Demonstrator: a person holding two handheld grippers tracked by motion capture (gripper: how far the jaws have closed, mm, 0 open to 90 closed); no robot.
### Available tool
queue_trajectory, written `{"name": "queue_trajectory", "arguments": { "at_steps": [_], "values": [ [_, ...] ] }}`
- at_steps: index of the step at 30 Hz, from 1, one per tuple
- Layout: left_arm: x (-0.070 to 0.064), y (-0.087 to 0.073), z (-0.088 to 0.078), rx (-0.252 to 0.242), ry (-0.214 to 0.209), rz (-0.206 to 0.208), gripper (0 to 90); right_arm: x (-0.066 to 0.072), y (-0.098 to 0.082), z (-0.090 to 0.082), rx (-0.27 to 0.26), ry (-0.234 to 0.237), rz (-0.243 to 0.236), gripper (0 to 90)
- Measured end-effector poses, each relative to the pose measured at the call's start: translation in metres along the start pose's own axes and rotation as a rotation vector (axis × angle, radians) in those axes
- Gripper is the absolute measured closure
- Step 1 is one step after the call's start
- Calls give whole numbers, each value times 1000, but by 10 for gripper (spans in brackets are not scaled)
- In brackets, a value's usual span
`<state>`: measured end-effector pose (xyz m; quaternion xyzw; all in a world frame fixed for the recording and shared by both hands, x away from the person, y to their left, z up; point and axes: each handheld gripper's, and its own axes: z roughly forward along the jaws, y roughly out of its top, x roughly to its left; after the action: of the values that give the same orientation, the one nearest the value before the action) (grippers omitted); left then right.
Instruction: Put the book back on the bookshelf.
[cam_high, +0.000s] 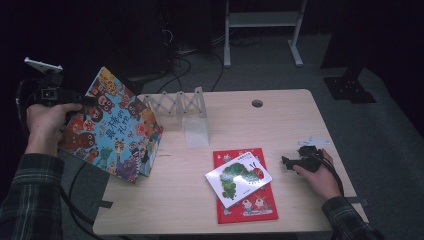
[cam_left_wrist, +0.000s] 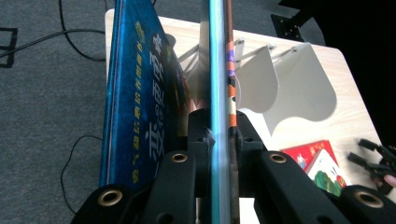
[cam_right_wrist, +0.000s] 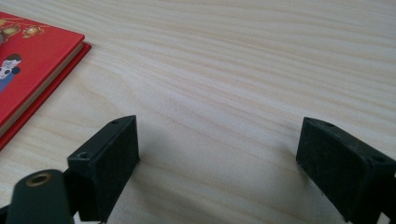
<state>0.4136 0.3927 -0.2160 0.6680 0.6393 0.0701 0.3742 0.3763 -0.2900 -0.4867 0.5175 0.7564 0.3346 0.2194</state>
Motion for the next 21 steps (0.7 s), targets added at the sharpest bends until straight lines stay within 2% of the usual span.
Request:
{"name": "queue_trajectory", "arguments": {
  "at_steps": [7,14,19,21],
  "values": [
    [-2,2,22,9,30,-8,802,0,0,0,0,0,0,118],
    [0,0,27,9,27,-9,801,0,0,0,0,0,0,118],
    [4,-9,32,-18,19,-27,800,1,0,0,2,2,-1,118],
    [3,-11,33,-8,39,-18,798,1,1,1,1,3,-2,118]
  ]
}}
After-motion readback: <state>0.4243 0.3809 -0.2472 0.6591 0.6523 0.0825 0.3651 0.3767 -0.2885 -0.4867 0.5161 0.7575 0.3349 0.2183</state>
